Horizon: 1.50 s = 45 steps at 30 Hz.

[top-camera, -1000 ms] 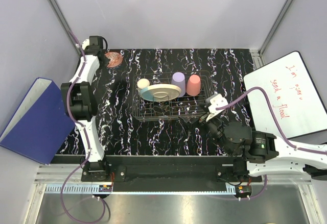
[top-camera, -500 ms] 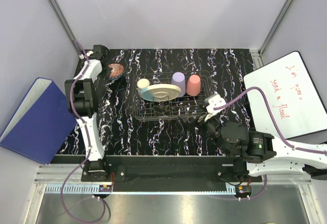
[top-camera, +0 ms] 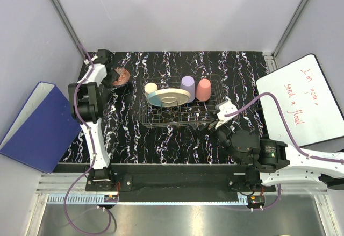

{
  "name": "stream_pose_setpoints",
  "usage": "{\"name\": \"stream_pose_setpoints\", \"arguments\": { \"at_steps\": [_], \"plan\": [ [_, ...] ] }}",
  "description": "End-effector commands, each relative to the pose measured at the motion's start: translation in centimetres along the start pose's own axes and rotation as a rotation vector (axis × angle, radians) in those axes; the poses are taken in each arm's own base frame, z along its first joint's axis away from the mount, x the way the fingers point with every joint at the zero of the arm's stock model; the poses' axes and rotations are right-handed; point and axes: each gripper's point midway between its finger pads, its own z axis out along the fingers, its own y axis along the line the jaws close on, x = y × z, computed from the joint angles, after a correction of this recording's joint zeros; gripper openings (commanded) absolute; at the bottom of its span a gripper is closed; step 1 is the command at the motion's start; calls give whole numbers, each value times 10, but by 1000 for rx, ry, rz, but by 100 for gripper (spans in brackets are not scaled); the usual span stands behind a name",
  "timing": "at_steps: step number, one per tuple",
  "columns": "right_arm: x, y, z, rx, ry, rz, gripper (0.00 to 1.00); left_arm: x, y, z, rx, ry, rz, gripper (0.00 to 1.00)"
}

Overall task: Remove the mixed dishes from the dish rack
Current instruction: Place the bowl at the center of the board, then pick up the plate from the dish rack.

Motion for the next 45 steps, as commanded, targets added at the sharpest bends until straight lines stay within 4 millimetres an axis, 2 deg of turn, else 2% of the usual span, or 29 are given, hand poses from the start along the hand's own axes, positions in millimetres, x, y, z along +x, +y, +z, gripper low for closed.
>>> {"name": "stream_pose_setpoints", "arguments": {
  "at_steps": [1,5,8,12,13,15,16,18,19,22,23,26,27,28,29,30,31,32,33,34,35,36,37,39,40,41,43,44,45],
  "plan": [
    [-7,-7,-1,39,-26,39,100,-3,-3,-4,29,1,-1,60],
    [-9,-4,-1,26,-27,44,100,-16,-10,-22,62,-23,-8,73],
    [-11,-3,0,27,-30,49,100,-33,-24,-53,128,-59,-42,79],
    [-12,0,3,32,-30,43,100,-63,-52,-116,268,-118,-85,83],
    [-16,0,3,35,-38,52,100,-74,-57,-143,309,-149,-95,89],
    [-17,1,6,53,-39,48,100,-78,-73,-182,389,-167,-99,91],
    [-23,1,7,59,-52,59,100,-86,-76,-218,442,-210,-96,91],
    [-25,6,12,57,-50,41,100,-77,-87,-256,504,-242,-52,92],
    [-34,9,13,53,-67,56,100,-73,-90,-284,549,-271,-9,92],
    [-48,12,23,54,-79,24,100,-36,-103,-325,644,-256,112,94],
    [-49,12,33,35,-71,3,100,-15,-104,-344,684,-246,156,94],
    [-56,7,54,12,-61,-82,100,24,-88,-360,711,-224,219,93],
    [-57,-10,64,51,-49,-145,100,33,-82,-363,720,-215,226,93],
    [-62,-10,70,37,-49,-187,100,41,-76,-364,726,-203,220,93],
    [-51,-6,83,14,-13,-256,100,64,-66,-349,711,-162,240,93],
    [-47,-18,93,40,20,-360,100,65,-53,-364,741,-185,227,93],
    [-56,-22,100,60,27,-397,100,80,-40,-348,705,-159,225,93],
    [-38,-24,120,69,98,-449,100,82,-32,-352,714,-174,217,93],
    [-44,-29,125,61,140,-471,100,80,-20,-366,742,-203,196,93],
    [-42,-45,136,82,182,-462,100,86,-10,-361,735,-203,195,93],
    [-25,-44,155,70,243,-470,100,86,-5,-366,748,-218,194,94],
    [-17,-48,161,76,292,-475,100,86,-1,-371,758,-234,199,94],
    [-32,-54,169,94,275,-462,100,84,5,-380,780,-264,226,94],
    [-21,-62,185,123,319,-393,100,88,5,-387,804,-279,282,95],
    [-33,-68,190,142,298,-322,100,88,5,-390,814,-301,351,95],
    [-34,-90,197,177,305,-248,100,97,0,-393,842,-280,410,95],
    [-42,-106,198,232,269,-61,100,103,-8,-400,871,-302,544,96],
    [-52,-122,193,250,240,4,100,121,-17,-398,886,-268,633,96],
    [-54,-125,192,264,206,70,100,128,-23,-400,897,-270,693,97]
  ]
}}
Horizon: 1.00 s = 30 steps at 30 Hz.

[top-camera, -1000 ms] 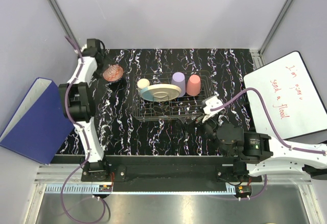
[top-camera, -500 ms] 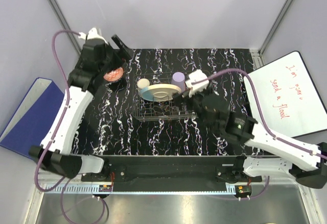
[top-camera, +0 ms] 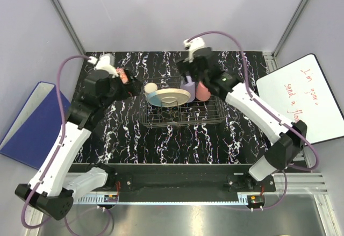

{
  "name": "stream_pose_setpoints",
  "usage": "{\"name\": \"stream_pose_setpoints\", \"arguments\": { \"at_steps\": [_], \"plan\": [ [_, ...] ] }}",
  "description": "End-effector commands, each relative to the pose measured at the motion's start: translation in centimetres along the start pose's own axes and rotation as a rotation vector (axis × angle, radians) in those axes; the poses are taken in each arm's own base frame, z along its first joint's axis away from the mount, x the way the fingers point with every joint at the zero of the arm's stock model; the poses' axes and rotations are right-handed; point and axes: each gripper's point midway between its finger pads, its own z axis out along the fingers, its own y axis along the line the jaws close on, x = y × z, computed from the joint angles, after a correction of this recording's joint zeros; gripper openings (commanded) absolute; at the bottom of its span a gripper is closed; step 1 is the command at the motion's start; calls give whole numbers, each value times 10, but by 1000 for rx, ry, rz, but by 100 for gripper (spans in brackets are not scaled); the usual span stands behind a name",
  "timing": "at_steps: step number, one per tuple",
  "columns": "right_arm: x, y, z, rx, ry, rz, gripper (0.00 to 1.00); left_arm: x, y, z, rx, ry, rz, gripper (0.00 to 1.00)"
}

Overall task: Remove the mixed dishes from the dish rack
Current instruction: Pick up the plate from the dish rack.

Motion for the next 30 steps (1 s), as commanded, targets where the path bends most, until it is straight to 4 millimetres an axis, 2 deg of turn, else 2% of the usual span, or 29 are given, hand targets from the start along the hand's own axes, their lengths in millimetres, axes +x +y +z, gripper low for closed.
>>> {"name": "stream_pose_setpoints", "arguments": {
  "at_steps": [1,2,3,4,5,6,7,8,9,11,12,14,18,22,26,30],
  "plan": [
    [-39,-46,-25,20,-133,360,100,0,-47,12,168,33,355,97],
    [-48,-50,-40,13,-182,374,100,12,-52,25,176,73,416,97],
    [-47,-48,-42,2,-200,382,100,17,-57,33,192,96,472,95],
    [-47,-49,-47,-1,-212,393,100,21,-72,35,262,96,587,94],
    [-52,-52,-61,-10,-240,410,100,23,-78,41,287,95,639,93],
    [-47,-50,-63,-21,-235,420,100,36,-82,56,305,136,696,91],
    [-46,-48,-68,-37,-238,423,100,36,-93,58,357,132,784,90],
    [-49,-48,-79,-53,-258,442,100,41,-96,66,376,147,822,89],
    [-41,-45,-81,-63,-245,441,100,49,-96,79,381,178,856,89],
    [-42,-46,-97,-85,-271,449,100,47,-105,84,432,164,939,90],
    [-35,-44,-98,-89,-260,446,100,49,-106,89,452,164,995,91],
    [-34,-46,-108,-98,-278,436,100,46,-112,92,479,140,1036,93],
    [-20,-47,-110,-88,-268,399,100,48,-123,102,535,142,1083,94],
    [-16,-49,-111,-82,-291,397,100,63,-119,112,549,188,1099,92],
    [-4,-51,-106,-54,-269,399,100,89,-112,100,631,225,1150,92],
    [3,-48,-98,-53,-254,402,100,94,-108,96,651,207,1176,92]
  ]
}}
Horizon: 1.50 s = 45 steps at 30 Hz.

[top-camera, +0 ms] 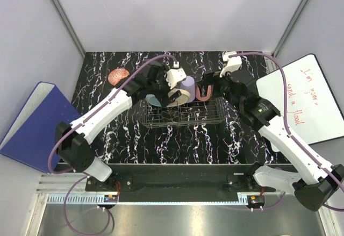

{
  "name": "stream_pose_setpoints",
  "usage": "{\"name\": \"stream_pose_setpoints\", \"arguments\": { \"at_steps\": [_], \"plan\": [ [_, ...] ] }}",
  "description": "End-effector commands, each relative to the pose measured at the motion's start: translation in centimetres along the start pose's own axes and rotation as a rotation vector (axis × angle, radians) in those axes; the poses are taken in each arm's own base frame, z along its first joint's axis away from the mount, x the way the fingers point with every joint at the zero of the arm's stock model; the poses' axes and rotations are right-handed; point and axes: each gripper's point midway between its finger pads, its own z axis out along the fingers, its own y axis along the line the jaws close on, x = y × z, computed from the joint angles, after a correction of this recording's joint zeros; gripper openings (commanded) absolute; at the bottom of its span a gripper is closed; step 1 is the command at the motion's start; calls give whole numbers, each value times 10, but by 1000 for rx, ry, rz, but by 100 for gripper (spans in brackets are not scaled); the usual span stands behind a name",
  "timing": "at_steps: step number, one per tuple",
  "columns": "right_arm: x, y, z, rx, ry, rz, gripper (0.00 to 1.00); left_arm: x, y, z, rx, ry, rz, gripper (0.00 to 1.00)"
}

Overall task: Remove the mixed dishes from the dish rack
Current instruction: Pick up the plate from the dish rack.

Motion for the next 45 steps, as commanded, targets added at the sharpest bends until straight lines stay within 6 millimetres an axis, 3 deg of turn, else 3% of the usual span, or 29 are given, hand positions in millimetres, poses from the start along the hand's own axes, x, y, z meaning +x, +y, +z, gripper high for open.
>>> {"name": "stream_pose_setpoints", "arguments": {
  "at_steps": [1,8,16,25,28,29,33,38,45],
  "plan": [
    [-18,2,-1,-6,-78,15,100,-15,-8,-8,29,-92,91,92],
    [-19,1,-1,-1,-81,17,100,-2,-13,13,73,-58,71,85],
    [-17,-3,-7,13,-95,17,100,6,5,35,10,-4,40,42],
    [-16,-8,-12,29,-104,8,100,15,8,43,3,23,39,20],
    [-15,-9,-12,30,-105,10,100,15,8,43,4,24,45,8],
    [-16,-9,-13,32,-107,9,100,13,11,40,-13,18,48,0],
    [-16,-10,-12,36,-109,5,100,-2,24,25,-79,-5,55,0],
    [-16,-11,-9,44,-109,8,100,-38,53,-12,-238,-58,55,0],
    [-20,-7,-6,37,-111,16,100,-82,65,-61,-324,-185,76,0]
  ]
}}
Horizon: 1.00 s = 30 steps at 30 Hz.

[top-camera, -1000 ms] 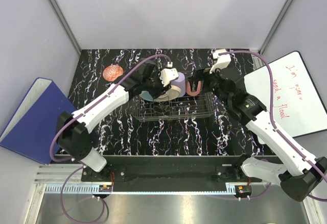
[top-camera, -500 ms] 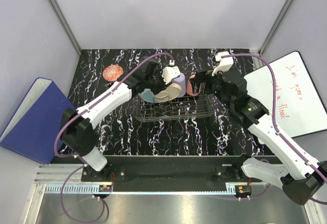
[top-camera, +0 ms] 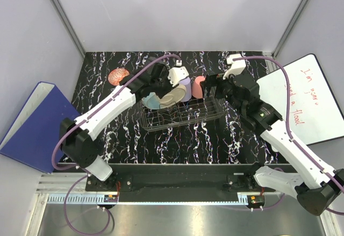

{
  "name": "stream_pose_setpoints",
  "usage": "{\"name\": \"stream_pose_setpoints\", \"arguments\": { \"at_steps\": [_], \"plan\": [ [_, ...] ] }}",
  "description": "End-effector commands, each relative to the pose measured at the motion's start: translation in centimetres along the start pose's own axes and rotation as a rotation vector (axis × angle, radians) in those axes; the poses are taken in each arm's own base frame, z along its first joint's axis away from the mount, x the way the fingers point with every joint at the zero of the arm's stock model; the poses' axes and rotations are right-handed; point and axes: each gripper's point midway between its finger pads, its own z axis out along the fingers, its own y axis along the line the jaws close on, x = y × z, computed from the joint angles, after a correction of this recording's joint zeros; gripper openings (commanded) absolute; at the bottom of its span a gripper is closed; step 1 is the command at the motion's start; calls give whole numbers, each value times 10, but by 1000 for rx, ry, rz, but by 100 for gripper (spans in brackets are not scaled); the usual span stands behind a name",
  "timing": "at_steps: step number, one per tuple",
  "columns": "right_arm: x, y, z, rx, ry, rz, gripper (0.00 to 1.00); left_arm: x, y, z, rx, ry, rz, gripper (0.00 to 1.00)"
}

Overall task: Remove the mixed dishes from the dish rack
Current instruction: Pick up the plate from the dish rack.

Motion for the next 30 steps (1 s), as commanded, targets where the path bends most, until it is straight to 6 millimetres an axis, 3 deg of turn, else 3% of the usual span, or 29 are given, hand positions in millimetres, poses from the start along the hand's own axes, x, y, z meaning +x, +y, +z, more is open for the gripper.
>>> {"name": "stream_pose_setpoints", "arguments": {
  "at_steps": [1,8,12,15,20,23,24,26,27,29,30],
  "plan": [
    [-21,2,1,2,-65,13,100,-88,57,-81,-254,-272,36,0],
    [-20,2,3,4,-65,17,100,-102,61,-96,-272,-315,51,0],
    [-24,1,0,20,-71,38,100,-132,68,-127,-304,-403,64,0],
    [-29,-7,-1,79,-55,77,99,-151,66,-150,-328,-457,78,0],
    [-35,-13,0,152,-40,170,98,-164,48,-166,-389,-452,169,0],
    [-41,-15,-5,181,-35,229,97,-157,25,-153,-420,-377,262,0],
    [-43,-15,-7,185,-34,242,97,-146,16,-135,-435,-319,339,0],
    [-47,-15,-11,193,-35,261,97,-132,1,-129,-535,-233,417,0],
    [-49,-15,-13,192,-38,267,97,-109,-11,-107,-535,-145,513,0],
    [-56,-18,-19,207,-48,281,97,-102,-25,-106,-607,-121,545,0],
    [-57,-19,-21,213,-45,281,97,-84,-34,-94,-606,-77,586,0]
  ]
}}
